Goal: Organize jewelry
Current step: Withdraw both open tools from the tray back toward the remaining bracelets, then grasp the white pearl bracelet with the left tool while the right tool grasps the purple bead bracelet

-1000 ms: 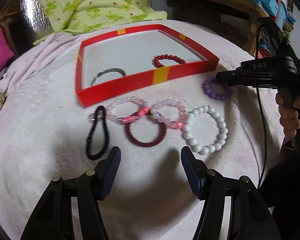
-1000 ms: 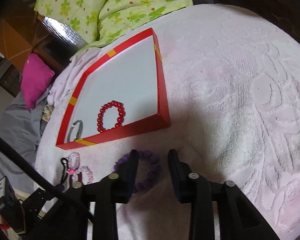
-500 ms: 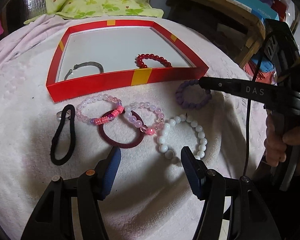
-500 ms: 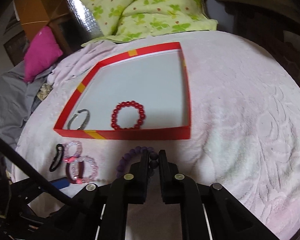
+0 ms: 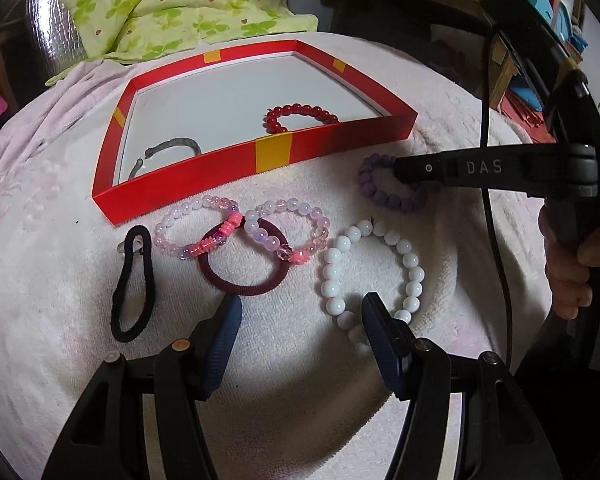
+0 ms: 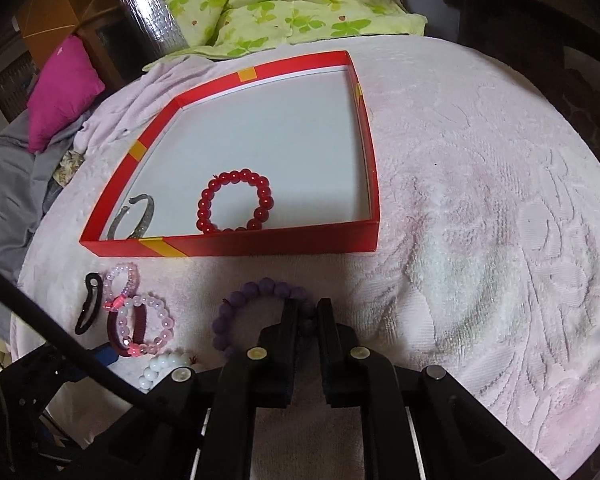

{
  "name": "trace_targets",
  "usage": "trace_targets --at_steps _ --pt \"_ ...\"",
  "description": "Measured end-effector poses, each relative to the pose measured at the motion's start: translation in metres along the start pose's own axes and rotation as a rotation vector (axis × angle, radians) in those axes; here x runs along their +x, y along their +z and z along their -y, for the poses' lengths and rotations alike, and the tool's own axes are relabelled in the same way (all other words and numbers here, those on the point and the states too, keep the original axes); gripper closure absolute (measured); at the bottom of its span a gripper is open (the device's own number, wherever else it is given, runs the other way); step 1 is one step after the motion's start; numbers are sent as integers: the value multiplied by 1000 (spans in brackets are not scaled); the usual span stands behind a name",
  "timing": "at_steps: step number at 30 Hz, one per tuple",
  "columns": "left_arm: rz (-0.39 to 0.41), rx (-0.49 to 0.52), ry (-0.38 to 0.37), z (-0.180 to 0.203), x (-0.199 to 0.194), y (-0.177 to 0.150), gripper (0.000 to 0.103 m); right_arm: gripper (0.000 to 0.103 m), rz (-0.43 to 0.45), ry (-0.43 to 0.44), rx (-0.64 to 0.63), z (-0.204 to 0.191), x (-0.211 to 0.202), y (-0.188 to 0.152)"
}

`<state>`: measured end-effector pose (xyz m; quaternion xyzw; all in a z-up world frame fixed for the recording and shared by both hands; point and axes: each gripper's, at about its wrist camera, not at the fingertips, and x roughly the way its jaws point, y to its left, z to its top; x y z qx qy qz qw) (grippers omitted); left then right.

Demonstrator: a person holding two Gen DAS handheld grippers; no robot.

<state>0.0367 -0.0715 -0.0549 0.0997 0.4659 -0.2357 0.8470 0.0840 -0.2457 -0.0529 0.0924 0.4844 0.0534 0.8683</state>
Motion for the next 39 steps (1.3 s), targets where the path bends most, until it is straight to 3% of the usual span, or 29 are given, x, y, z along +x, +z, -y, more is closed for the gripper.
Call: trace_targets --at_steps 26,39 --pt "-20 50 64 6 -1 -3 33 92 6 11 24 4 3 3" --pt "-34 -5 87 -24 -1 1 33 92 6 15 25 5 2 3"
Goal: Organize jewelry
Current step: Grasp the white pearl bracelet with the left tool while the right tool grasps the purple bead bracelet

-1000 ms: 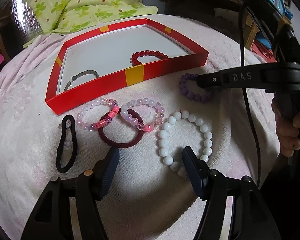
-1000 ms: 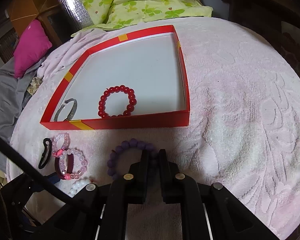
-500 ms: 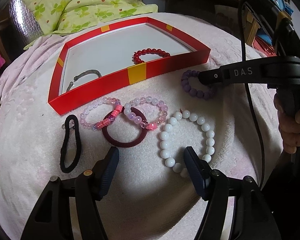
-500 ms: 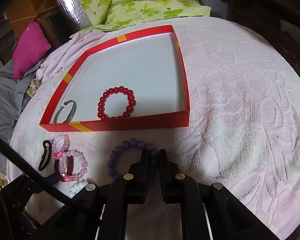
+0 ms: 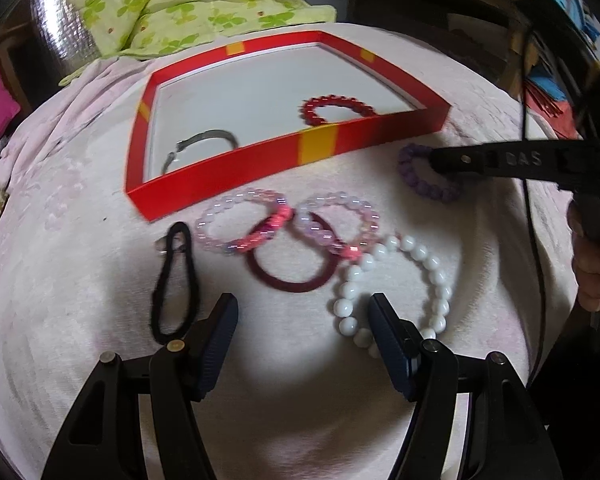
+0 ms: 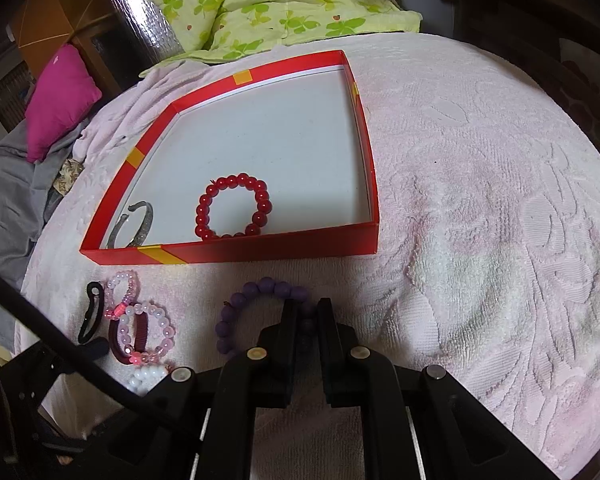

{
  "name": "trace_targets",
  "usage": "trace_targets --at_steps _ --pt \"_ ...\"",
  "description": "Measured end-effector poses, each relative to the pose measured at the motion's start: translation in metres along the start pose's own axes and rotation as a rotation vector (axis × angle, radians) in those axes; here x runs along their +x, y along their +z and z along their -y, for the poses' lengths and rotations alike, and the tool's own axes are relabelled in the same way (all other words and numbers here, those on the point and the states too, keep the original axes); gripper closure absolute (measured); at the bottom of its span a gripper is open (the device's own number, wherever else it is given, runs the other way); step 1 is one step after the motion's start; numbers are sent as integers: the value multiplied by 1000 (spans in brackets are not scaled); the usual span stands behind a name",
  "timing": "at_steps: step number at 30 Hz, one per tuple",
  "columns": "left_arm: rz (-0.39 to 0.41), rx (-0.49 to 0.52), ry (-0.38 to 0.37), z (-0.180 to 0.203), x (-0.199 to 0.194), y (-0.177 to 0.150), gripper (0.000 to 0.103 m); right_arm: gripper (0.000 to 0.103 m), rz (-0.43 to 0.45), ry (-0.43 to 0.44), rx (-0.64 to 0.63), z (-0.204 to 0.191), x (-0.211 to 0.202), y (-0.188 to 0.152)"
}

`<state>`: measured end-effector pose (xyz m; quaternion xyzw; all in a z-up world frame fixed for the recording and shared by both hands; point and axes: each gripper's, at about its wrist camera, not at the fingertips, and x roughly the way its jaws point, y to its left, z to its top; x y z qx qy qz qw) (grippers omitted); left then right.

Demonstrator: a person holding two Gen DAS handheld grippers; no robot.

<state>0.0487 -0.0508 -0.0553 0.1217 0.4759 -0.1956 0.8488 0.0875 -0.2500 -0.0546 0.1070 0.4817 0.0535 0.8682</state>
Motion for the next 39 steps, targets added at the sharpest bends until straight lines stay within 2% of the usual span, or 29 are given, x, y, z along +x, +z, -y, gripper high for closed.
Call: trace_targets --at_steps 11,13,20,22,26,31,33,34,36,37,38,39 --pt "-6 -95 38 -33 1 1 34 92 0 2 5 0 0 -1" --pt "4 -93 21 -31 -2 0 34 92 0 2 6 0 0 0" --pt "37 -79 -123 -13 -16 0 34 90 1 8 15 1 0 0" --pt "28 -63 -134 -8 -14 0 33 90 1 19 21 3 -1 0" --pt "-23 -75 -101 -7 -1 2 34 90 1 37 27 6 0 0" --pt "-17 -71 -93 -5 2 4 34 90 0 38 21 6 -1 0" --pt "-7 -46 -75 -3 3 4 40 90 1 37 19 7 -1 0" --pt "-2 -36 -71 -1 2 2 49 90 1 36 16 7 -2 0" --pt "7 -35 -83 0 -1 1 59 90 2 34 9 7 -2 -1" --pt "11 -37 -88 0 -2 1 71 90 2 32 7 6 -2 -1" --pt "14 -38 -92 -2 -2 2 78 90 2 30 5 6 -2 -1" --pt "15 -39 -95 -3 -1 2 81 90 3 25 0 5 -2 -1"
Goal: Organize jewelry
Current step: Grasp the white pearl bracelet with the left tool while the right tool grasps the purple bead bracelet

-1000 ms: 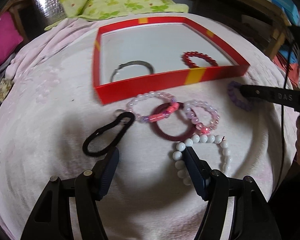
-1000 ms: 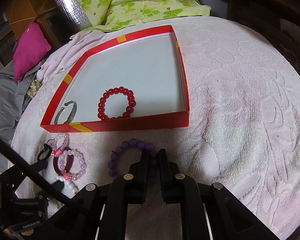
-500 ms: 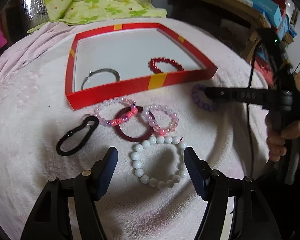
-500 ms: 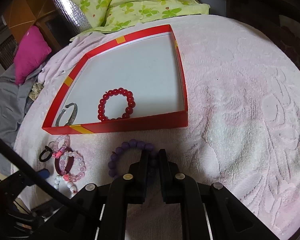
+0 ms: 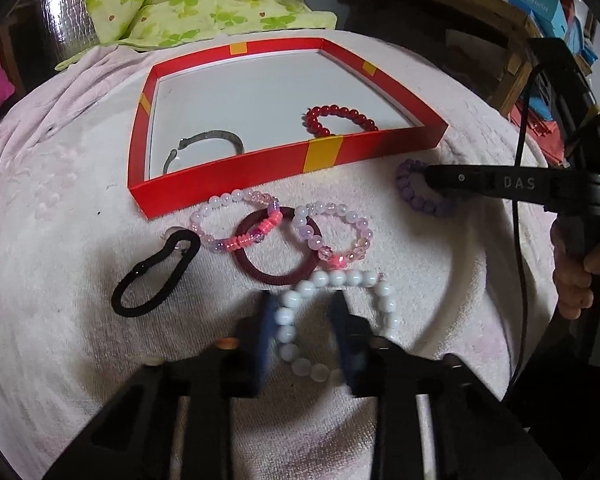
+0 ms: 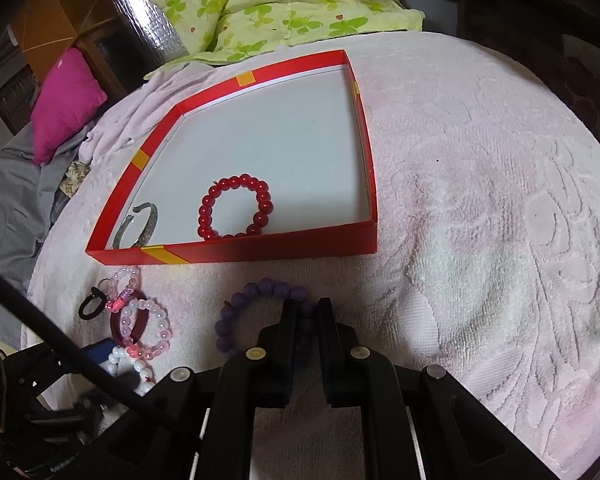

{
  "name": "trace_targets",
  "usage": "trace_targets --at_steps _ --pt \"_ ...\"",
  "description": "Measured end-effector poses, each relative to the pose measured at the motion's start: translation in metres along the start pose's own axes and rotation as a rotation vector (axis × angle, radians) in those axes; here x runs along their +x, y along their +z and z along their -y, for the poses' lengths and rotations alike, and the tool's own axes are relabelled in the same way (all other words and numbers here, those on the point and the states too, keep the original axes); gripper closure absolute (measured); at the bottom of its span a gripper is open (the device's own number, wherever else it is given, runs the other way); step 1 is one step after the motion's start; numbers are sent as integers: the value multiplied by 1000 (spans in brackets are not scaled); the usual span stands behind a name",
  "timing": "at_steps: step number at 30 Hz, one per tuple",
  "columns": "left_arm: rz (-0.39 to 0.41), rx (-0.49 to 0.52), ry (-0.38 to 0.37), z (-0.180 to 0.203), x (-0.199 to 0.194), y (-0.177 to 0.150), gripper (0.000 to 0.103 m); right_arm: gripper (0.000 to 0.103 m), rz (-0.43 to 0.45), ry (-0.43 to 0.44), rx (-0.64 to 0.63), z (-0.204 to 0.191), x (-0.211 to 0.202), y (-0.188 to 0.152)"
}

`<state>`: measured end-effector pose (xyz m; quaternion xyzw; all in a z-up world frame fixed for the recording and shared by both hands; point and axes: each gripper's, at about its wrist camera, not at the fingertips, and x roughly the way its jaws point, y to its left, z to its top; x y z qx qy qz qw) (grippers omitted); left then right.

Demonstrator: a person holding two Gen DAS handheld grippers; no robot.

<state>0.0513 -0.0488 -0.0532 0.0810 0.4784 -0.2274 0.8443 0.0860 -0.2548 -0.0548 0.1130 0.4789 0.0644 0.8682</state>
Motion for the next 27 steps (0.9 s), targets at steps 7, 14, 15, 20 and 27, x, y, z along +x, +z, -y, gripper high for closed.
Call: trace_targets --at_steps 7,14,15,20,27 --pt "27 7 -41 -3 -14 -3 92 90 4 -18 -5 -5 2 0" --pt "67 -5 -56 -6 -25 -2 92 90 13 -17 -26 -10 1 0" --pt "77 -10 -59 -7 -29 -2 92 91 13 -5 -29 -12 1 0" --pt "116 -22 -70 -12 -41 2 93 92 13 87 -50 -24 -2 1" --pt "125 -48 -66 -22 -46 5 93 92 50 149 -84 -39 -11 2"
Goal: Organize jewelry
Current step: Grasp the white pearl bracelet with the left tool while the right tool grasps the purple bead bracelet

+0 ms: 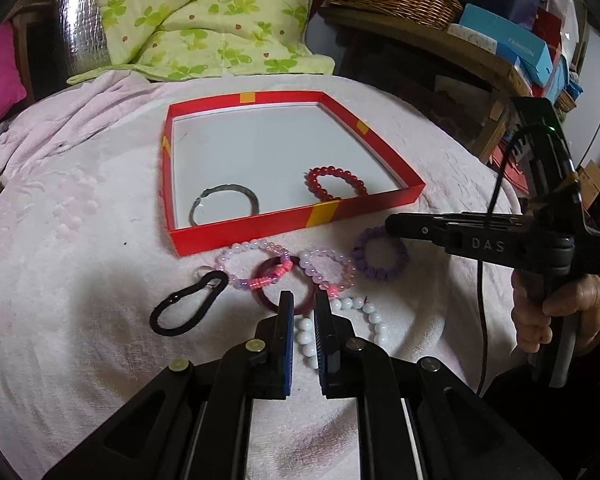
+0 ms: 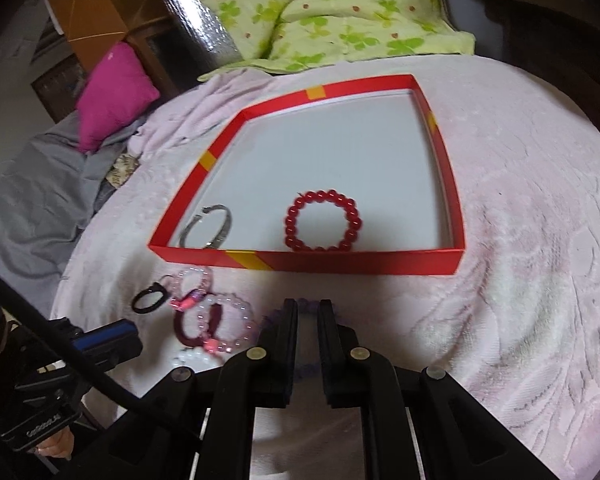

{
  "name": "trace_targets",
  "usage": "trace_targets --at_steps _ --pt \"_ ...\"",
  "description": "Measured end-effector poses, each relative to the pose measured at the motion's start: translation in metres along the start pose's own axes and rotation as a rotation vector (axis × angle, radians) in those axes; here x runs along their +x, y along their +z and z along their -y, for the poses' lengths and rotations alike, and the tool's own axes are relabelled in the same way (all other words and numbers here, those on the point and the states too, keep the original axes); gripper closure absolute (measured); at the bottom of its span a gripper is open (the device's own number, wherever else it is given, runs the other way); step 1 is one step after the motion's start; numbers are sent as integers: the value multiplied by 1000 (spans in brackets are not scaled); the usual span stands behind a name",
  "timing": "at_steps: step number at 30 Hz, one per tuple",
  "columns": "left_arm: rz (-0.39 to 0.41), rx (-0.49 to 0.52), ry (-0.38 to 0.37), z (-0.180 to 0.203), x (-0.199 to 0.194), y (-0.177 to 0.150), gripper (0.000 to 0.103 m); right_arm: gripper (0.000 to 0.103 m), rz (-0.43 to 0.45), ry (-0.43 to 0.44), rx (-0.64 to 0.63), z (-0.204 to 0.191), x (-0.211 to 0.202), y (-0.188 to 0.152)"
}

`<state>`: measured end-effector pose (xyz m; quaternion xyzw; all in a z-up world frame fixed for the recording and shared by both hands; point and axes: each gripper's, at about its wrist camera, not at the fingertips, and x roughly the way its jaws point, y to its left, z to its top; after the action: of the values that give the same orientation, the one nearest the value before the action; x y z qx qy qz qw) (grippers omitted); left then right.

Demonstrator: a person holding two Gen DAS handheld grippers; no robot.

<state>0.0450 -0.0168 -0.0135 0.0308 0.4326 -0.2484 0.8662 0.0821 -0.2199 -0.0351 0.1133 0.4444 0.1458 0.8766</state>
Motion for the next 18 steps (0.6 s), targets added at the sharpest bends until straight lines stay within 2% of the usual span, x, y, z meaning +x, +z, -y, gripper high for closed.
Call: trace_targets --at_steps 4,6,7,8,10,12,13,15,16,18 --pt "-38 2 13 -6 8 -4 92 92 -19 -30 -4 0 2 -3" --pt "-71 8 14 -6 14 -7 90 92 -30 -87 -9 2 5 -4" --pt "-88 7 14 -6 17 -9 82 92 -29 -101 -12 4 6 -3" --pt "-105 2 16 -6 20 -10 65 92 -25 -106 -8 5 5 -3" --pt "-109 4 16 -5 22 -13 48 92 -20 -119 11 10 1 -2" --pt "-104 20 13 -1 22 -14 48 89 -26 -131 27 13 0 0" --pt "-105 22 9 0 23 -14 48 87 -31 -132 30 15 1 0" --pt "-116 24 14 2 28 -15 48 61 -45 -138 25 14 4 -1" --pt "-132 32 26 4 33 -17 48 55 -50 -142 17 13 6 -2" --pt "-146 51 47 8 41 -18 51 51 -47 -153 -18 8 9 -3"
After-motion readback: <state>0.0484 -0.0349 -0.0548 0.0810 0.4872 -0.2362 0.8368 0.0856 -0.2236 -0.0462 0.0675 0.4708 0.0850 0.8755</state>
